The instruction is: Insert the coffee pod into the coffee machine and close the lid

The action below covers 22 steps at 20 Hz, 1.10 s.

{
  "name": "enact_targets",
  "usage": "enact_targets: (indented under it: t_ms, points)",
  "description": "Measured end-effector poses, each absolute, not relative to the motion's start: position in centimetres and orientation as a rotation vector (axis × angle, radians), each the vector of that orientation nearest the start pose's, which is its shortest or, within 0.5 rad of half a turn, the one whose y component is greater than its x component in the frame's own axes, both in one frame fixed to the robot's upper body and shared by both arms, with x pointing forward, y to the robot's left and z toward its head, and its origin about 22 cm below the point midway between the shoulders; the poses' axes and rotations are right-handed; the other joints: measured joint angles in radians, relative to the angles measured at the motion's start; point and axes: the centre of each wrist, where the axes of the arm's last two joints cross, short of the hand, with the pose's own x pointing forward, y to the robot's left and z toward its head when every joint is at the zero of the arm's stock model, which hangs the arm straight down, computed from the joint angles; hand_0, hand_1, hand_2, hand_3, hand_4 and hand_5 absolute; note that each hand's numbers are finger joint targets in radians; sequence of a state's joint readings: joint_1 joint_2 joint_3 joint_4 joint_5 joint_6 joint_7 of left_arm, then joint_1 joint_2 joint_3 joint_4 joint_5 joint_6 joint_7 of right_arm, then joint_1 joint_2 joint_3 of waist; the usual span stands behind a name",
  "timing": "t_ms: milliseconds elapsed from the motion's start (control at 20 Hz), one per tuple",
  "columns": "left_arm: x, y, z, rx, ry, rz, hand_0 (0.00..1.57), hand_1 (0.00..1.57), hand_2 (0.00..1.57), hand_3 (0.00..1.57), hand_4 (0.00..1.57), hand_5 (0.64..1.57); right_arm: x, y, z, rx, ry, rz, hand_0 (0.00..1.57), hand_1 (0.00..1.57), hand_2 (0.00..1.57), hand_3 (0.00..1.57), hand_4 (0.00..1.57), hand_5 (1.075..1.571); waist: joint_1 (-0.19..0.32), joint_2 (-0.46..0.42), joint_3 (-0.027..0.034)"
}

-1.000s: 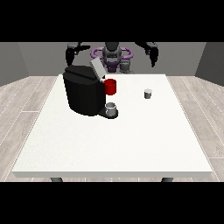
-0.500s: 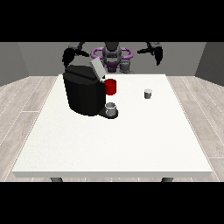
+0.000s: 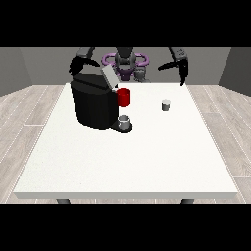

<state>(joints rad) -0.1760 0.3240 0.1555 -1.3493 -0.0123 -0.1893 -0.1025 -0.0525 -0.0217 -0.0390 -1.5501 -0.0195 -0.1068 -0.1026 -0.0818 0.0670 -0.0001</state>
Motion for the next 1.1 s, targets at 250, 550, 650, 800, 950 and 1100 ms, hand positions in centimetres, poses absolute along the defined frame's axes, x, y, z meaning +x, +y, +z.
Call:
enact_targets:
  t_ms: [250, 550, 650, 800, 950, 1100]
  points:
    - [30.5, 35.2, 3.2, 0.228, -1.555, -0.311, 0.0, 0.0, 0.0, 0.0, 0.0, 1.571, 26.5, -22.3, 1.9, -0.078, -1.722, -0.081, 0.0, 0.0, 0.0, 0.0, 0.33, 1.571, -0.029, 0.055, -0.0001]
    - [32.1, 36.4, 2.6, 0.276, -1.502, -0.324, 0.0, 0.0, 0.0, 0.0, 0.0, 1.571, 27.7, -22.2, 2.5, -0.074, -1.732, -0.07, 0.0, 0.0, 0.0, 0.0, 0.37, 1.571, -0.038, 0.104, -0.0002]
    - [32.6, 36.0, 2.1, 0.29, -1.475, -0.339, 0.0, 0.0, 0.0, 0.0, 0.0, 1.571, 27.7, -22.2, 1.9, -0.089, -1.71, -0.066, 0.0, 0.0, 0.0, 0.0, 0.37, 1.571, -0.036, 0.101, -0.0004]
    - [33.2, 36.0, 2.0, 0.321, -1.443, -0.372, 0.0, 0.0, 0.0, 0.0, 0.0, 1.571, 28.3, -22.2, 2.1, -0.092, -1.696, -0.054, 0.0, 0.0, 0.0, 0.0, 0.43, 1.571, -0.042, 0.113, -0.0001]
    - [33.5, 35.4, 1.5, 0.345, -1.416, -0.429, 0.0, 0.0, 0.37, 0.0, 0.0, 1.571, 28.7, -23.1, 1.8, -0.116, -1.675, -0.047, 0.0, 0.0, 0.0, 0.0, 0.42, 1.571, -0.035, 0.107, -0.0002]
    - [34.0, 35.0, 1.0, 0.368, -1.399, -0.473, 0.22, 0.22, 0.53, 0.22, 0.0, 1.571, 28.8, -22.9, 1.3, -0.126, -1.66, -0.041, 0.0, 0.0, 0.0, 0.0, 0.41, 1.571, -0.036, 0.108, -0.0002]
